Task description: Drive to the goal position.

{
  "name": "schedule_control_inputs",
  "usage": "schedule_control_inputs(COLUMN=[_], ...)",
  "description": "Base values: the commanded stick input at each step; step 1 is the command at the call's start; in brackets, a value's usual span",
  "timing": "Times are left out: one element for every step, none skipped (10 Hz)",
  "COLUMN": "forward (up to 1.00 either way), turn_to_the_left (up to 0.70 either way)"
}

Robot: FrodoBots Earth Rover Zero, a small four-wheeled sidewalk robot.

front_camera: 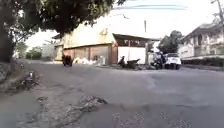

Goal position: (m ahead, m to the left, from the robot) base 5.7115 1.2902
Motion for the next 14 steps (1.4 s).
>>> schedule_control_inputs(forward=[1.0, 1.0, 1.0, 1.0, 1.0, 1.0, 1.0, 1.0, 1.0, 1.0, 1.0, 1.0, 1.0, 1.0], turn_to_the_left=[0.4, 0.34, 0.19, 0.1, 0.01, 0.0, 0.0, 0.0, 0.0, 0.0, 0.0, 0.0, 0.0, 0.0])
